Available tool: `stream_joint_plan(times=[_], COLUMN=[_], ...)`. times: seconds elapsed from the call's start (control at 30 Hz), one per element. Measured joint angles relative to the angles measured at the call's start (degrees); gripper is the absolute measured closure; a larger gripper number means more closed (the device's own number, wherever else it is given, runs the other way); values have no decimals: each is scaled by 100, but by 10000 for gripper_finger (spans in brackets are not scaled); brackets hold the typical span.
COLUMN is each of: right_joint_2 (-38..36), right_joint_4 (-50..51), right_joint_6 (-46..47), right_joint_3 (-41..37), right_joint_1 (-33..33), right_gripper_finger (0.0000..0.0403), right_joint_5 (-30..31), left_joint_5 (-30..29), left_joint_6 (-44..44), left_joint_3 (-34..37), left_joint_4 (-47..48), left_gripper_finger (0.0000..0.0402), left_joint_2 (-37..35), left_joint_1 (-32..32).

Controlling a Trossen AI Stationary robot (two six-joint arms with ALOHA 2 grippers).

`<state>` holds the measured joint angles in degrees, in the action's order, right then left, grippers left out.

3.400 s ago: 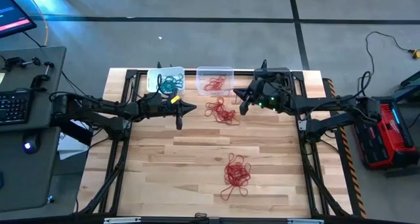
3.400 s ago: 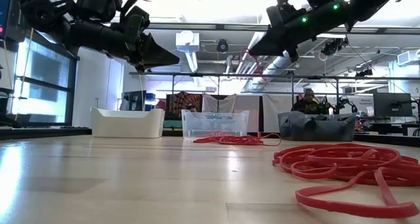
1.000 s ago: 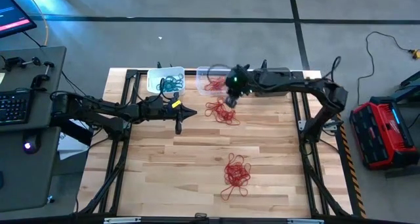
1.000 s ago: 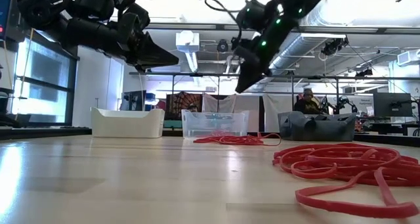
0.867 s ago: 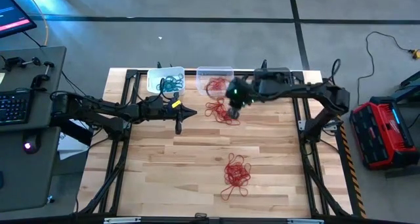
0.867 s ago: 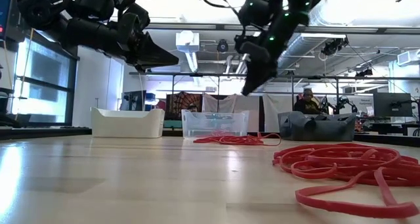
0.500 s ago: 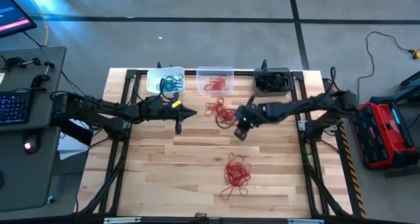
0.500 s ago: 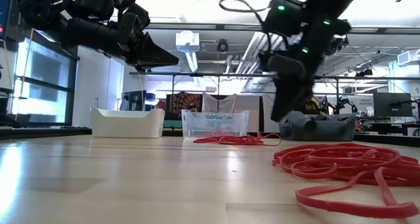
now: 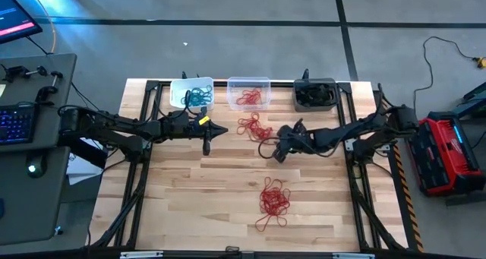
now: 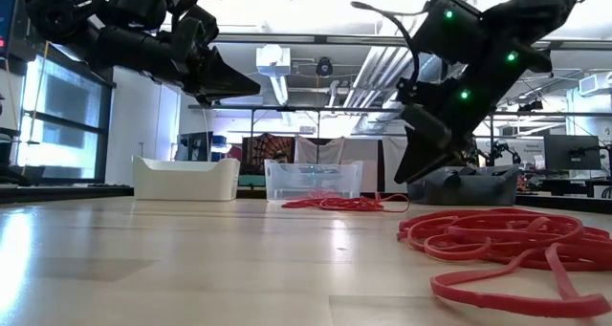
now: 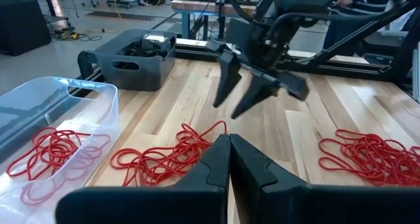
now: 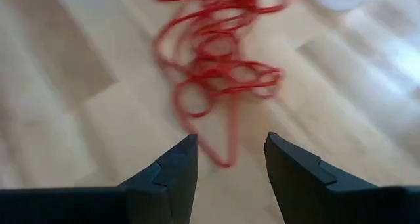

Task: Sort rubber bands into baskets
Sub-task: Put the red rubber band into the transparent bin

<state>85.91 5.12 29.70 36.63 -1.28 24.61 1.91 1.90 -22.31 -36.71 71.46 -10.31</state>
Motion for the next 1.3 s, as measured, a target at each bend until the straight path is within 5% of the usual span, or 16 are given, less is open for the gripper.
stream_joint_plan(times=[0.47, 0.77, 0.9, 1.3], right_joint_2=[81, 79, 79, 66], right_joint_4=[-942, -1047, -1006, 480], right_joint_6=[-317, -493, -675, -1069], right_joint_3=[-617, -582, -362, 1037], right_joint_1=[524, 538, 448, 299], right_gripper_finger=[242, 389, 385, 400], right_joint_5=[-812, -1700, -1904, -1369], left_joint_5=[52, 49, 48, 48], left_joint_6=[50, 50, 50, 50], left_joint_3=[0, 0, 0, 0], left_joint_4=[-8, -28, -23, -2], left_gripper_finger=[401, 402, 401, 402], left_joint_2=[0, 0, 0, 0], left_joint_1=[59, 59, 59, 59])
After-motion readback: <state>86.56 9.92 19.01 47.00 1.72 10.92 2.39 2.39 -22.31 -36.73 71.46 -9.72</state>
